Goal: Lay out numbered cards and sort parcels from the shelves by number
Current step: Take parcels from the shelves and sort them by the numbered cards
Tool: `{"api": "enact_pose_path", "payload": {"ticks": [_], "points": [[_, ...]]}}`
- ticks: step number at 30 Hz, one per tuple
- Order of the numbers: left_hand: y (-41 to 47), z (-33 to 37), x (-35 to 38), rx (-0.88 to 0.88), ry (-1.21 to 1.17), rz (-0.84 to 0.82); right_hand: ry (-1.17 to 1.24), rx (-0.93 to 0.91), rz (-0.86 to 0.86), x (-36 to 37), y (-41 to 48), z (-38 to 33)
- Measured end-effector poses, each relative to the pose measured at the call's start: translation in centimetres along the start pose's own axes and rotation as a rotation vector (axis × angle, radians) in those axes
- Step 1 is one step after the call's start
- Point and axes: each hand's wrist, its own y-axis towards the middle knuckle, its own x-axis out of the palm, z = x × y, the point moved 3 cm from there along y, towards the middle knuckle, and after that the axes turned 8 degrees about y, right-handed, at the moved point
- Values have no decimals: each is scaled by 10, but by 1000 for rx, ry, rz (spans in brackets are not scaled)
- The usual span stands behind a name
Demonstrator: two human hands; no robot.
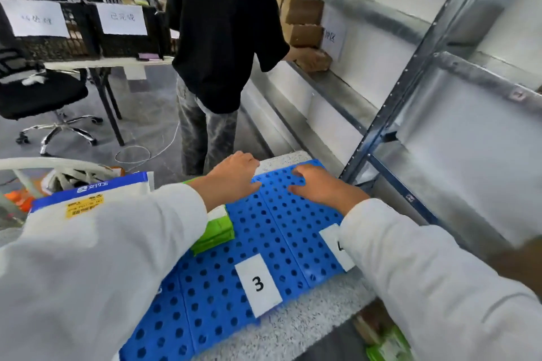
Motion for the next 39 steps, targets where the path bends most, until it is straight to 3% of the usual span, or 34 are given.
{"api": "enact_pose_path", "payload": {"ticks": [13, 19, 21, 28, 31, 35, 39], "points": [[-61, 219, -113, 346, -22, 209, -26, 229, 466, -85, -269, 82], [-149, 340, -116, 493, -37, 142, -89, 419, 545, -55, -440, 108], [-184, 386, -112, 581, -28, 119, -4, 452, 564, -38, -503, 111], [-289, 521, -128, 837, 13, 193, 85, 752, 679, 6, -701, 130], [-335, 564, -140, 915, 57, 234, 87, 815, 761, 11, -772, 128], [-381, 614, -139, 1033, -65, 140, 44, 906, 904, 29, -849, 124], [-404, 667, -137, 1156, -65, 139, 69, 1063, 910, 52, -911, 130]]}}
